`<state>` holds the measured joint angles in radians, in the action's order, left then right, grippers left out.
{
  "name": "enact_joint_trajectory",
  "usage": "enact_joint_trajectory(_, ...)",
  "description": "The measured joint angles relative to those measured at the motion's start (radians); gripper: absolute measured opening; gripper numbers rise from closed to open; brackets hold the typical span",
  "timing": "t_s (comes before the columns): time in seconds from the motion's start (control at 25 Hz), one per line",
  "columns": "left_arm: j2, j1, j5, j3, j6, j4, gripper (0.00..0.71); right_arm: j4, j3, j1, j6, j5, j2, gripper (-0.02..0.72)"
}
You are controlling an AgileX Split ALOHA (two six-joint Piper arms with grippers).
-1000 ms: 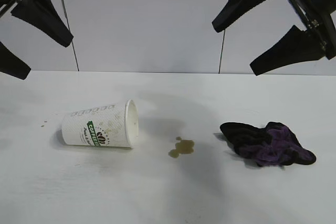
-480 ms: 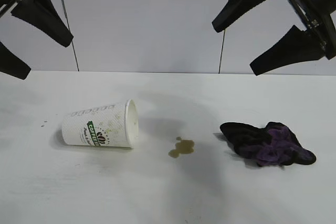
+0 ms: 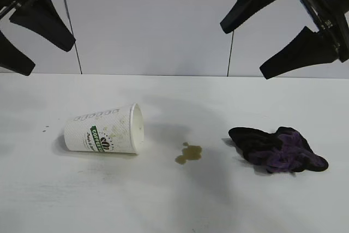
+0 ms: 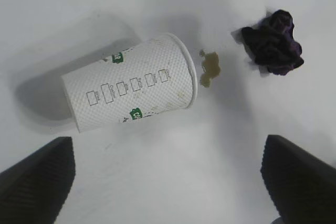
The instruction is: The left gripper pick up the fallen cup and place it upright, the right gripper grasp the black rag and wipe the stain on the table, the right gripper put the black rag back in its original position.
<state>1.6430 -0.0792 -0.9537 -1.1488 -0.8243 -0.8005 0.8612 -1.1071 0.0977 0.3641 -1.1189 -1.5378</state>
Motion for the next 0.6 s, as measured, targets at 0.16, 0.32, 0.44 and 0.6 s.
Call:
enact_joint_trajectory(0.16, 0.000, -0.095, -0.002, -0.076, -0.217, 0.125, 0.695, 0.000, 0.000, 0.000, 0.000, -0.007, 0.000, 0.545)
enact_joint_trajectory(0.32, 0.000, -0.248, 0.068, -0.158, -0.262, 0.421, 0.695, 0.000, 0.000, 0.000, -0.001, -0.007, 0.000, 0.545)
enact_joint_trajectory(0.44, 0.011, -0.353, 0.140, -0.168, -0.234, 0.662, 0.695, 0.001, 0.000, 0.000, -0.002, -0.007, 0.000, 0.545)
enact_joint_trajectory(0.6, 0.079, -0.453, 0.154, -0.168, -0.179, 0.919, 0.695, 0.001, 0.000, 0.000, -0.019, -0.007, 0.000, 0.545)
